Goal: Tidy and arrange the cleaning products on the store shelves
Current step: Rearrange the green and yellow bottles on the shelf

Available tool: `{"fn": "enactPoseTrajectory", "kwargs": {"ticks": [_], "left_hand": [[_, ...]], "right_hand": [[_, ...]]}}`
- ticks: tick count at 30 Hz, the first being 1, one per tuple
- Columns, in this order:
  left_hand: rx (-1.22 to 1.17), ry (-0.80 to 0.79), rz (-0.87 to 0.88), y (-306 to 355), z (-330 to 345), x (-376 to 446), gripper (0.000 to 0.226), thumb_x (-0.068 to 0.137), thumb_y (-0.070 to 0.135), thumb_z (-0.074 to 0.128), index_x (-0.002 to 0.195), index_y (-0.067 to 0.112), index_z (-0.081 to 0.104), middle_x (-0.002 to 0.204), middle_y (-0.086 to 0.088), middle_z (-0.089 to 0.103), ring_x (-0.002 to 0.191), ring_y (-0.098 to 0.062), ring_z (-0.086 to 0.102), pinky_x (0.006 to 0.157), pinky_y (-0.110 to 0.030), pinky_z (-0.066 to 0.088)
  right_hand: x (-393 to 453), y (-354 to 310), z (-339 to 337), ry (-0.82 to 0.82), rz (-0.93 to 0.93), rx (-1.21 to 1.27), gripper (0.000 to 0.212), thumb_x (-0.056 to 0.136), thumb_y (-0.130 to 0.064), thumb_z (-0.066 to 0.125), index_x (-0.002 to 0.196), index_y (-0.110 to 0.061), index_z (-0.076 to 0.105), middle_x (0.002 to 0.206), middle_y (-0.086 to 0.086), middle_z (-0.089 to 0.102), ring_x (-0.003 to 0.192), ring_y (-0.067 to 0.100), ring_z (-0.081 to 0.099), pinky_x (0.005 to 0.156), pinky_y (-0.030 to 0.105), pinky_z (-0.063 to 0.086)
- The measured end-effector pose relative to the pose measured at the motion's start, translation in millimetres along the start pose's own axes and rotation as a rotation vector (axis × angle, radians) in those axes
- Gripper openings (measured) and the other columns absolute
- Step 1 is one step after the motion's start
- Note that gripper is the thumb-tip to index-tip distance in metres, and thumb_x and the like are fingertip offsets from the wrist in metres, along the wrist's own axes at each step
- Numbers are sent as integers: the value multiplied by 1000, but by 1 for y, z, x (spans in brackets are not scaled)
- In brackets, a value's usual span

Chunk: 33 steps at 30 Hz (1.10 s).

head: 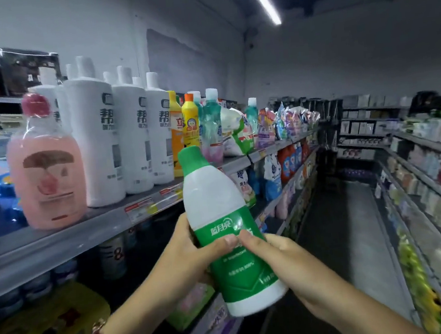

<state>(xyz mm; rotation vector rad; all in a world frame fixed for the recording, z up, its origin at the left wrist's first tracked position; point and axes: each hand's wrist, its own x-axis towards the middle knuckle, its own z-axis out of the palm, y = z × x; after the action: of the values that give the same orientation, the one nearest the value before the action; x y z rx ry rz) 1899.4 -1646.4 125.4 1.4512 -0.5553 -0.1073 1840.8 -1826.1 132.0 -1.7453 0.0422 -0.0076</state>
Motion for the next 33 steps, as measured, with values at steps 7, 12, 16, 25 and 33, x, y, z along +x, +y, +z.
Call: {"fn": "enactPoseTrajectory", "kwargs": {"ticks": [7, 12, 16, 25, 33], "left_hand": [[59, 88, 39, -22, 0, 90, 70, 73, 29, 92, 129, 34, 49, 116, 6, 74, 102, -22, 75, 79, -57, 62], [176, 198, 124, -30, -3, 141, 72, 68, 25, 88, 129, 34, 51, 116, 11, 74, 105, -12, 73, 79, -36, 63], [283, 341, 175, -26, -10, 172, 73, 66, 27, 94, 124, 31, 52, 111, 12, 74, 102, -10, 73, 77, -31, 62], [386, 708, 305, 18, -3, 218, 72, 68, 24, 95, 126, 23, 53, 115, -5, 74, 106, -27, 73, 77, -48, 63], [445, 980, 363, 40, 32, 215, 63, 69, 19, 87, 120, 27, 50, 112, -2, 73, 100, -25, 75, 70, -43, 64]], "right_hand": [[87, -7, -33, -17, 19, -21, 56, 74, -75, 63, 114, -36, 60, 102, -24, 71, 94, 0, 66, 98, 30, 48], [156, -7, -62, -119, -2, -51, 36, 75, -67, 63, 95, -37, 63, 84, -26, 75, 92, 0, 72, 97, 30, 54], [212, -19, -77, -276, -125, -130, 27, 84, -68, 58, 92, -42, 59, 89, -26, 73, 95, -2, 67, 102, 31, 51], [361, -111, -92, -310, -554, -93, 57, 87, -62, 62, 128, -23, 53, 115, -8, 61, 106, 12, 61, 83, 31, 53], [434, -137, -40, -271, -549, -226, 83, 86, -55, 72, 144, -13, 30, 127, 9, 58, 103, 27, 58, 84, 39, 49]]}}
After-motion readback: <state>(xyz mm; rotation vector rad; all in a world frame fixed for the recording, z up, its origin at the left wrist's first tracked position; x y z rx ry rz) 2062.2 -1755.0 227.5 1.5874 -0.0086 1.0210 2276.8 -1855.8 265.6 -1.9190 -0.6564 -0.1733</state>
